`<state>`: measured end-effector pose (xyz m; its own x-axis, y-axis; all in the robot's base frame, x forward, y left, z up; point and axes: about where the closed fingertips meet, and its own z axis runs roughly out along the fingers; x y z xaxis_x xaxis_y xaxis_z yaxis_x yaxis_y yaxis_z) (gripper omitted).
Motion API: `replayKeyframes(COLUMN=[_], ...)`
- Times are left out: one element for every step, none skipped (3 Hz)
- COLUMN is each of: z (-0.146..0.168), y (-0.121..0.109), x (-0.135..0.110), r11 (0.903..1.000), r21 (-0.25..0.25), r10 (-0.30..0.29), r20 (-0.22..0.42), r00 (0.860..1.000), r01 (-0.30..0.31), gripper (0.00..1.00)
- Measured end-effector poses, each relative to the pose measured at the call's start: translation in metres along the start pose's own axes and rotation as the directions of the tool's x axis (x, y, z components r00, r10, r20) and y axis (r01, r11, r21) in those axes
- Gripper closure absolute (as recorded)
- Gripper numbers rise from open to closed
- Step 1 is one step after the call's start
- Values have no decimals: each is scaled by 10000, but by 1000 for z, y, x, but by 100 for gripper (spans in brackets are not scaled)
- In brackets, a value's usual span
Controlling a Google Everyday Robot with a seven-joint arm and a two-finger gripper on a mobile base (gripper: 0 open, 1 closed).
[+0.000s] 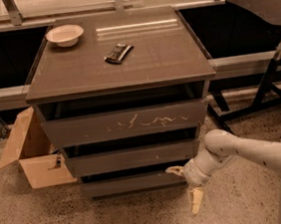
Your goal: Open bottom drawer
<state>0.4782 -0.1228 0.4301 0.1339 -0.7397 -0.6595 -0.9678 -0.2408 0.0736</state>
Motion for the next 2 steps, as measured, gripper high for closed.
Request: replayKeyframes(z=[23, 46], y=[-2, -9], x=[17, 38], r11=[9996, 9993], r21=[-121, -39], r10=[-262, -360], r20=[44, 1], r00=[9996, 9994], r01=[263, 360], gripper=[0, 0])
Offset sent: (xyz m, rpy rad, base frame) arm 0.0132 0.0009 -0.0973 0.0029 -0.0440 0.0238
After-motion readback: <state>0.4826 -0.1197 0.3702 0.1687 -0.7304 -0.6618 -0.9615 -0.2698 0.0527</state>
